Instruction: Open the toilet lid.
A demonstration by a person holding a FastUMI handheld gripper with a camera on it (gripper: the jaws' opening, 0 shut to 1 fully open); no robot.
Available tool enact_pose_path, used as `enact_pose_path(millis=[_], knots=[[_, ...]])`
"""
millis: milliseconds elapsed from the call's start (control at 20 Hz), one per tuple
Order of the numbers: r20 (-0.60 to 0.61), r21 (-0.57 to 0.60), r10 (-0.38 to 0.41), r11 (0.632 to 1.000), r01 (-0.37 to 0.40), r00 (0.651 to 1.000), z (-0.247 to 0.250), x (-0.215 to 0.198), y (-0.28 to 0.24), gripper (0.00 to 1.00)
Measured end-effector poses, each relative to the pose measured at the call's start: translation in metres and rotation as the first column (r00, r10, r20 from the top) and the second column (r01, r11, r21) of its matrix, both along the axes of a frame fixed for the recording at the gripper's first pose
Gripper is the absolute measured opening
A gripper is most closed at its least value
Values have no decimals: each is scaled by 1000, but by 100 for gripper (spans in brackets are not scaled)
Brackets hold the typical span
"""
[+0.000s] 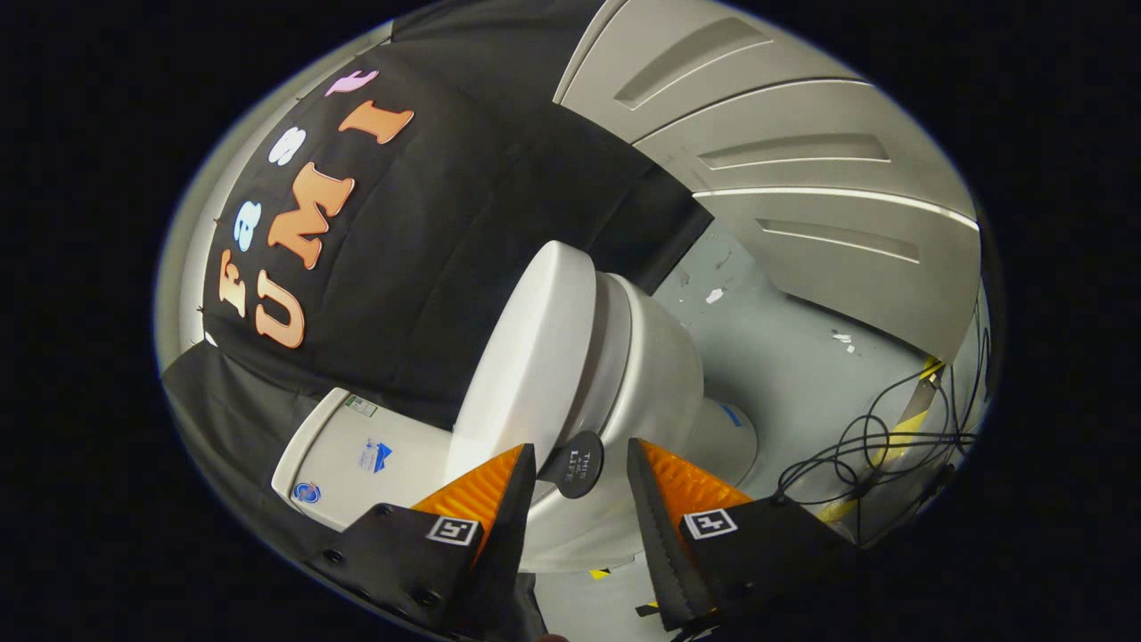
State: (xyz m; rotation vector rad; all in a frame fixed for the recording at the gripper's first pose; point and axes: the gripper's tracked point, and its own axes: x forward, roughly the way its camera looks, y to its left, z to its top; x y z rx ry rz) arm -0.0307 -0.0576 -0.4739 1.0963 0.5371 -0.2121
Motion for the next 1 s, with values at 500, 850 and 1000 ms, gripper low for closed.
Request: enact_pose_path(millis=[500,850,1000], knots=[[-42,-22,32,999,-33,999,-11,0,1,16],[-31,9,35,999,-34,999,-7,6,-1,16],[-11,12,23,1000,-23,1000,-10,6,0,8]])
